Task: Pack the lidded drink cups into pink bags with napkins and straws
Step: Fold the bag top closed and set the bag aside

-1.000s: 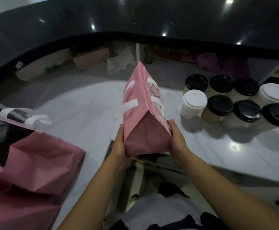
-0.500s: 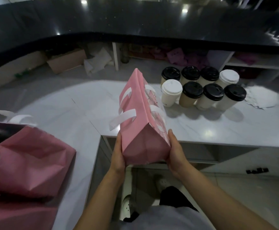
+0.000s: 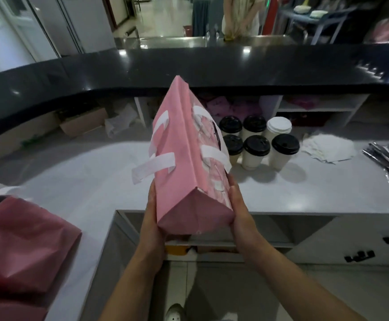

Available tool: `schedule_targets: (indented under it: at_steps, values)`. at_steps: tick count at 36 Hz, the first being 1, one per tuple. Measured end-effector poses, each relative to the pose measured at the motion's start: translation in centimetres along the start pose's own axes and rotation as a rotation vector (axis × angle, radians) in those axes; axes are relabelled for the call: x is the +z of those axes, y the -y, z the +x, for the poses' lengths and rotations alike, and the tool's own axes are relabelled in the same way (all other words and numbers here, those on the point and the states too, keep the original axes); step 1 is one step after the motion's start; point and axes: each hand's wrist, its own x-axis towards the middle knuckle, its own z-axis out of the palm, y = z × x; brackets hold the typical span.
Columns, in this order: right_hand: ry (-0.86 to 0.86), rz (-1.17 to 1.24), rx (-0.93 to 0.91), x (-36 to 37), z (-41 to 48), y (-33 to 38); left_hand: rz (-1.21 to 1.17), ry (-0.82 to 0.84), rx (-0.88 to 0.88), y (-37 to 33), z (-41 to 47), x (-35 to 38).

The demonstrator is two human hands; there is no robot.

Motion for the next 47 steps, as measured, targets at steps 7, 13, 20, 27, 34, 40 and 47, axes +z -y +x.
schedule_targets:
  at_steps: [7,13,20,27,34,40,47]
  values:
    - [0.041,-0.038,-0.219,-9.9,-3.6,6.5,0.014,0.112,0.056,-0.6,-2.3,11.4]
    - [0.02,-0.03,-0.311,-18.7,-5.4,9.3,0.026,0.158,0.134,1.2,-3.3,20.7]
    - [-0.181,-0.094,-0.373,-26.0,-4.6,10.5,0.089,0.227,0.158,3.5,-2.7,29.3]
    - [-0.23,-0.041,-0.394,-30.5,-1.5,12.0,0.158,0.318,0.162,3.8,0.6,34.9]
    - [-0.294,-0.123,-0.472,-34.6,4.1,15.0,0.088,0.396,0.169,3.5,6.5,40.7]
    - [-0.343,-0.2,-0.507,-38.0,10.1,18.1,0.039,0.454,0.195,2.6,12.7,46.1]
    - [-0.424,-0.255,-0.489,-42.4,17.8,20.9,0.015,0.489,0.244,1.1,19.3,52.7]
